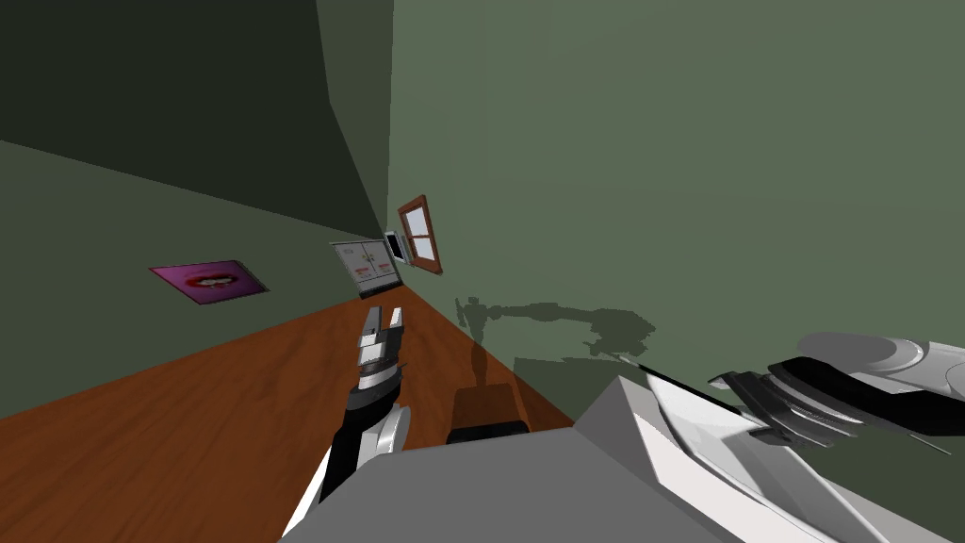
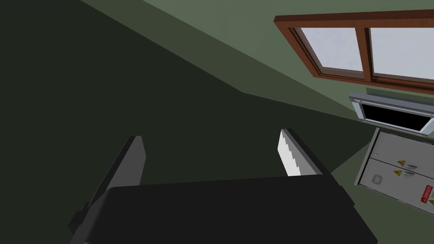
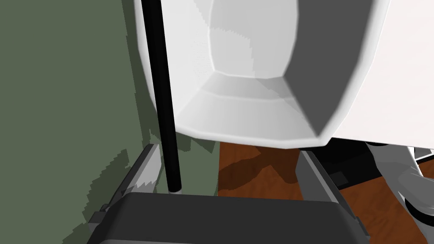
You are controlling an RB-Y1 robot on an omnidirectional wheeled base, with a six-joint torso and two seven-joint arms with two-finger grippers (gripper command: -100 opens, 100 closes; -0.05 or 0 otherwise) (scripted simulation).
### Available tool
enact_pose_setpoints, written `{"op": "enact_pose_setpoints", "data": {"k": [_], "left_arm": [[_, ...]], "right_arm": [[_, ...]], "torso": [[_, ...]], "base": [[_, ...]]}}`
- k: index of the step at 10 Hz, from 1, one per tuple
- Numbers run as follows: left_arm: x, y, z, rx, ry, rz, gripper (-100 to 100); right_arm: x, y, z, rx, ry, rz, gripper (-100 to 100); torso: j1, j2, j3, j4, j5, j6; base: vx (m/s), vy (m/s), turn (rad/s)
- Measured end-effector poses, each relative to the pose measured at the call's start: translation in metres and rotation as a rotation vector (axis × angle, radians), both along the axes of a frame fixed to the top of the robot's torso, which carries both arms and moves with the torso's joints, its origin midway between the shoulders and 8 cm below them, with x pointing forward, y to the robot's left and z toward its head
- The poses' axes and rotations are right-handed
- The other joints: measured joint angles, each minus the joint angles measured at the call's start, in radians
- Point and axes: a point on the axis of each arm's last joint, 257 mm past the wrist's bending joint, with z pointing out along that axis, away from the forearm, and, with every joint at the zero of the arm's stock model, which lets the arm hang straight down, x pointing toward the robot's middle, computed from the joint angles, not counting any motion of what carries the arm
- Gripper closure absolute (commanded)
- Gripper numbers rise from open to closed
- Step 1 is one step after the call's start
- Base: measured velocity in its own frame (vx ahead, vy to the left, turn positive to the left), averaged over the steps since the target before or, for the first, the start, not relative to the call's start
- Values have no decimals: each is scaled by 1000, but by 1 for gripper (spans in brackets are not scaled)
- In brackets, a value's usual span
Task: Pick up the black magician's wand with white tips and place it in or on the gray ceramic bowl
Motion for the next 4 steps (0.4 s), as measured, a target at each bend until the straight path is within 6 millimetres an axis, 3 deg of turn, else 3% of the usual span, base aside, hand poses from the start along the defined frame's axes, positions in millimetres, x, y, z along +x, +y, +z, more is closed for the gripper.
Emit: {"op": "enact_pose_setpoints", "data": {"k": [4], "left_arm": [[0, 0, 0, 0, 0, 0, 0]], "right_arm": [[0, 0, 0, 0, 0, 0, 0]], "torso": [[0, 0, 0, 0, 0, 0]], "base": [[0, 0, 0]]}}
